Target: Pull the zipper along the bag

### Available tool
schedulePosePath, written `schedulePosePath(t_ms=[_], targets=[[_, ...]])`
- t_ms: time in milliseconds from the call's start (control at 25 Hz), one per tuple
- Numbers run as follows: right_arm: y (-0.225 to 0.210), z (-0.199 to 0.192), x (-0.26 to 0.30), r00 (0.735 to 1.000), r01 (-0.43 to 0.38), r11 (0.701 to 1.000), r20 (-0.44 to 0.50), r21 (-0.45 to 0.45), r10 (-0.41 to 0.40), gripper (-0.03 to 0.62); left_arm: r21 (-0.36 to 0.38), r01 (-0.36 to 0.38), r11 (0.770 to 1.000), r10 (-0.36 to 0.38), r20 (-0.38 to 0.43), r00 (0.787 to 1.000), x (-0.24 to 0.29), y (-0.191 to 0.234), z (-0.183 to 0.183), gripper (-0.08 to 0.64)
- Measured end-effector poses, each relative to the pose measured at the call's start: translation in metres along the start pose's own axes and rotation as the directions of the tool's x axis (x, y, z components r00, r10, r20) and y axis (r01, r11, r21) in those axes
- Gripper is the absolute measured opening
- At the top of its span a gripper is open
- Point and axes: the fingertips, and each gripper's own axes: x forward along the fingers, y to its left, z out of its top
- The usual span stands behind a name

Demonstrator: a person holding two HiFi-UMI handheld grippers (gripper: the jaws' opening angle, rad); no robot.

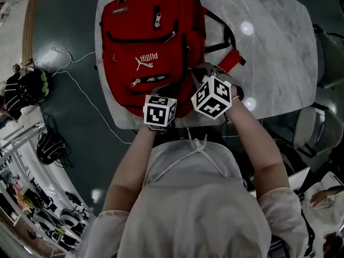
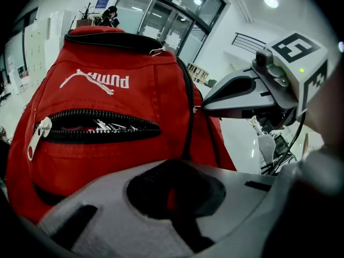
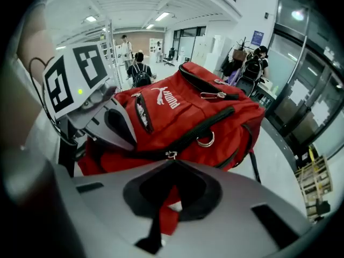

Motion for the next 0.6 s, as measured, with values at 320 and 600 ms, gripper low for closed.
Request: schedulePosePath(t_ms=[320,600], targets=[[-0.023,0.013,-0.005,0.999,0.034,0.998,0.015,-0.053,-0.033,0.026,-0.007,0.007,1.000,-0.007,-0.011,1.000,0.001,0.000,0.000,0.020],[-0.042,0.027,-0.007,0.998,0.065,0.993,0.031,-0.103,-0.062,0.026,-0.014,0.018,1.000,-0.019,-0.021,1.000,0.001,0.000,-0.002,0.020]])
